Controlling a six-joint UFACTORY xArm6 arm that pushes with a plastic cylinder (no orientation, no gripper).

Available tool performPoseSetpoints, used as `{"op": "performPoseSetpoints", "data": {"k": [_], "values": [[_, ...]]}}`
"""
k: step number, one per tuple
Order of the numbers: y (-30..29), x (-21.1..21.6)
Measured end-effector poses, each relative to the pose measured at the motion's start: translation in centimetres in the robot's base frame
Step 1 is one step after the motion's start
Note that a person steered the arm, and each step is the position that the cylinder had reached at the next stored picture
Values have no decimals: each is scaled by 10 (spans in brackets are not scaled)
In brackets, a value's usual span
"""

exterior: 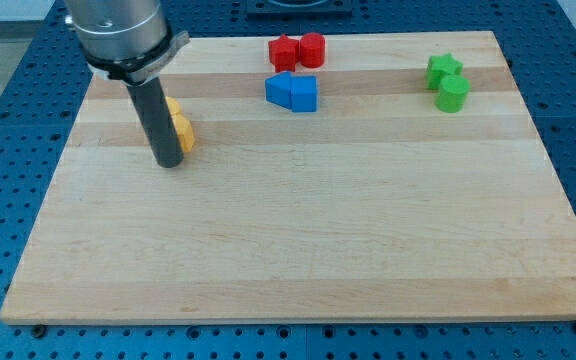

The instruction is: Push the yellow hexagon slightly left

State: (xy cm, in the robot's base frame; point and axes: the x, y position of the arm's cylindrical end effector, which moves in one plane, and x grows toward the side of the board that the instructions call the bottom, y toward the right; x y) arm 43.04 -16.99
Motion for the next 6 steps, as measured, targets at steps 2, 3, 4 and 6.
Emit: {"op": "performPoseSetpoints", "data": {"k": [2,3,4,6], "values": [[-21,9],[4,14],[31,6],[49,-20]]}}
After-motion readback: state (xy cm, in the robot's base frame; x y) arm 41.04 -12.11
